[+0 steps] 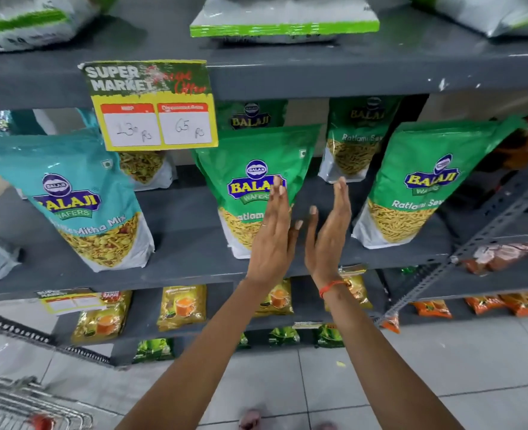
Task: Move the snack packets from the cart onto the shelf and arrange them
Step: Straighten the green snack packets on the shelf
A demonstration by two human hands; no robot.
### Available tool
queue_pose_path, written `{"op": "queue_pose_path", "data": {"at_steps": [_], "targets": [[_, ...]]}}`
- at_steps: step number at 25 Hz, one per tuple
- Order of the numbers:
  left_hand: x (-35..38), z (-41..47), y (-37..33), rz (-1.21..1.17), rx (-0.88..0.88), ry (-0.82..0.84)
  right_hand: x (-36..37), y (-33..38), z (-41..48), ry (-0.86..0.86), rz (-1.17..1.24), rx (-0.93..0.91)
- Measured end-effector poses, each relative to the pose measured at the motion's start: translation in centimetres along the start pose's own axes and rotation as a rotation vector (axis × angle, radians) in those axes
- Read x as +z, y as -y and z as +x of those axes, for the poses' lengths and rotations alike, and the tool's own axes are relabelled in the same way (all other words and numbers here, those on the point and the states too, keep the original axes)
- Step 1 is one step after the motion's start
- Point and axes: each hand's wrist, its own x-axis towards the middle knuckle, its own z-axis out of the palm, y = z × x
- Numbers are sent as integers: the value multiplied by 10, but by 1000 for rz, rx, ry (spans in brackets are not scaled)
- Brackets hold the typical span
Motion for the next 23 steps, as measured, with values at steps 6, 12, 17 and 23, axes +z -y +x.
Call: {"op": "queue_pose_path", "data": {"at_steps": [6,12,17,23], "targets": [[86,18,-35,-142,-417,295,-70,-55,12,-84,-107,39],[149,32,-36,-254,-703,544,-136,-115,30,-26,196,416],[153,35,-24,-328,-766,453,-141,-142,41,145,300,497],[143,38,-34,-306,-745,523,-140,-142,35,144,250,530]]}}
